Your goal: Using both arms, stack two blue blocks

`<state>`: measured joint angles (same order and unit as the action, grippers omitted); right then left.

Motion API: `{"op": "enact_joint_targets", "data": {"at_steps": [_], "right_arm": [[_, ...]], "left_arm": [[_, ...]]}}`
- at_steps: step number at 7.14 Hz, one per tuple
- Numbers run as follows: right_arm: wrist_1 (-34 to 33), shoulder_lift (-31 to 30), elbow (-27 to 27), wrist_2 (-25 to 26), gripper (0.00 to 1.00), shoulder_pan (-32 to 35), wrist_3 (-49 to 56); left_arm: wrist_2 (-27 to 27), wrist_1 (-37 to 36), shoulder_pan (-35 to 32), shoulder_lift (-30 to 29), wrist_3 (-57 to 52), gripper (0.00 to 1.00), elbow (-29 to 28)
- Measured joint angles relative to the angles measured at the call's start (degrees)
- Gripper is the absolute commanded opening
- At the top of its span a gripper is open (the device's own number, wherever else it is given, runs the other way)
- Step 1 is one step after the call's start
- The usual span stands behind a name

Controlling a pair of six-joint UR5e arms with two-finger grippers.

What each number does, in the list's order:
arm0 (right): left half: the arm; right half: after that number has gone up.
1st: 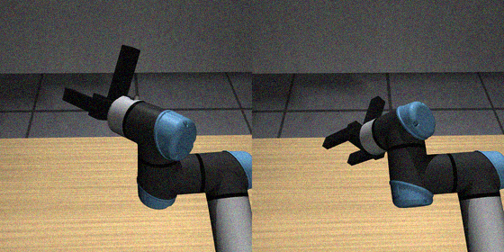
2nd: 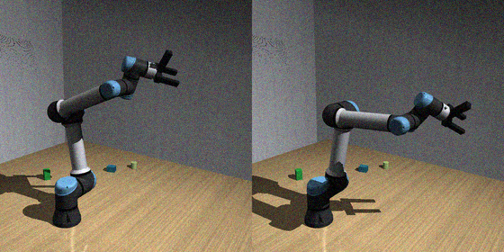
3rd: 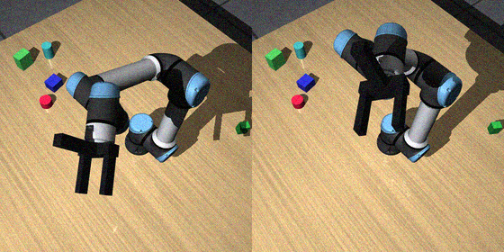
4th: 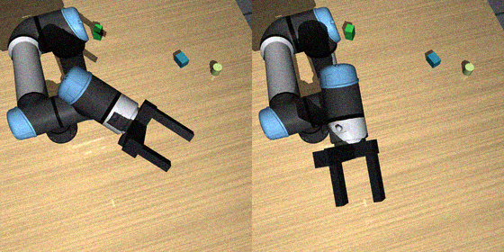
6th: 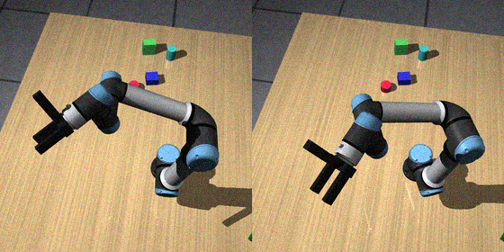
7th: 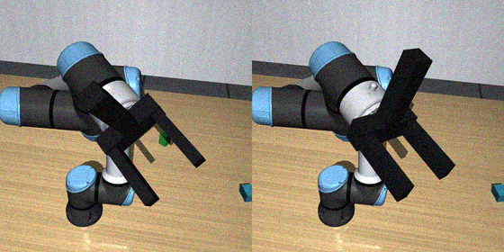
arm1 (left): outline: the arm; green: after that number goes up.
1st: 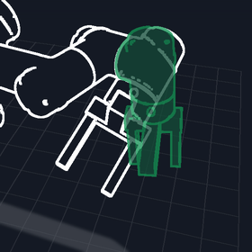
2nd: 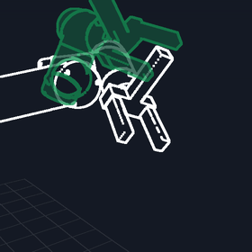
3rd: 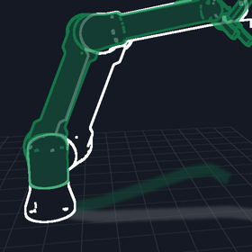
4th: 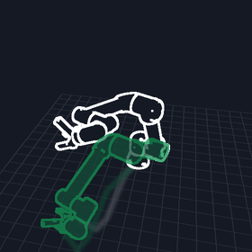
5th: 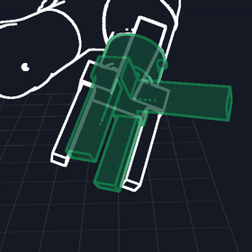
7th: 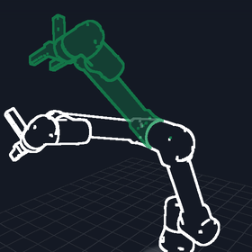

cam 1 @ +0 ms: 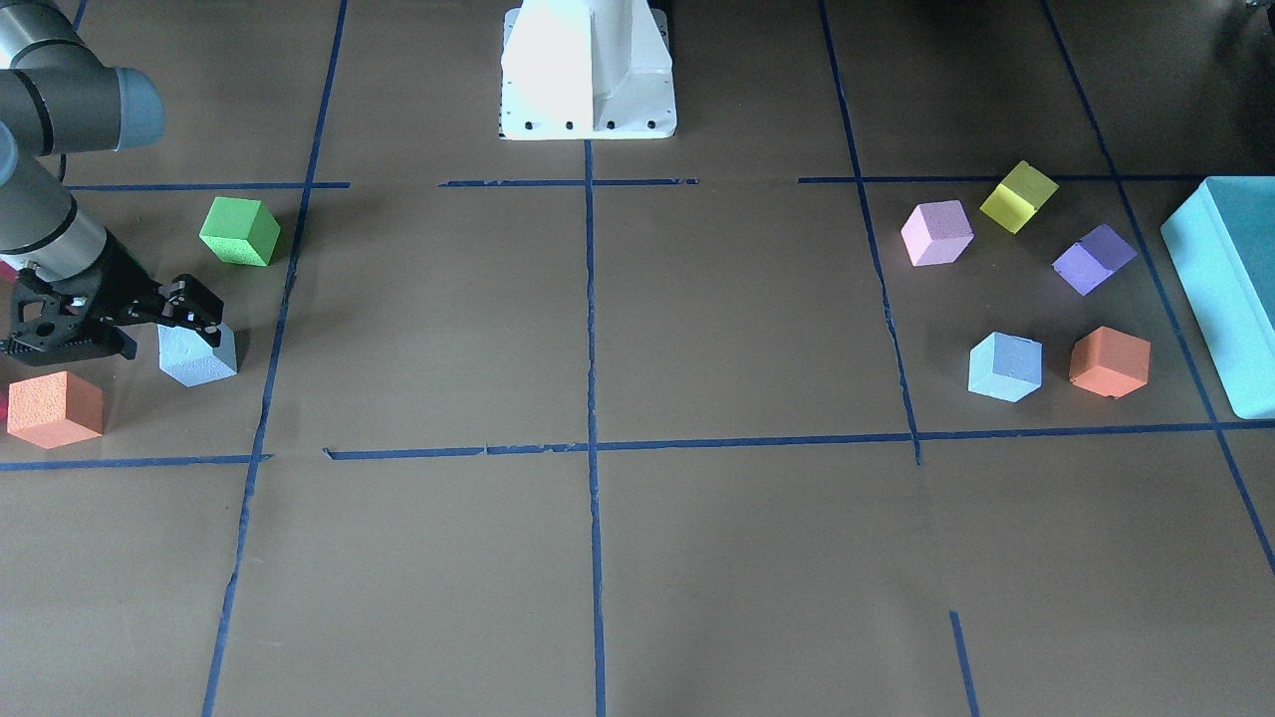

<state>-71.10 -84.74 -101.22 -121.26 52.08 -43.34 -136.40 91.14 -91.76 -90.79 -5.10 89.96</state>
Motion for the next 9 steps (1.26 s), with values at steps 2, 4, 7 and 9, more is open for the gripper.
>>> {"op": "enact_joint_targets", "data": {"at_steps": [2,4,7,9], "right_arm": [[0.0,-0.1,1.3,0.0,1.0,-0.6,0.1],[0.0,0.1,3.0,0.1,1.0,-1.7,0.1],[0.0,0.1,4.4,0.1,0.17,-3.2,0.1],[0.1,0.3,4.3,0.1,0.0,-3.3,0.1]], "left_arm": [[0.0,0.0,0.0,0.0,0.0,1.0,0.1],[-0.1,-0.1,0.0,0.1,0.0,1.0,0.4],[-0.1,-0.3,0.0,0.1,0.0,1.0,1.2],[-0.1,-0.4,0.0,0.2,0.0,1.0,1.8]]}}
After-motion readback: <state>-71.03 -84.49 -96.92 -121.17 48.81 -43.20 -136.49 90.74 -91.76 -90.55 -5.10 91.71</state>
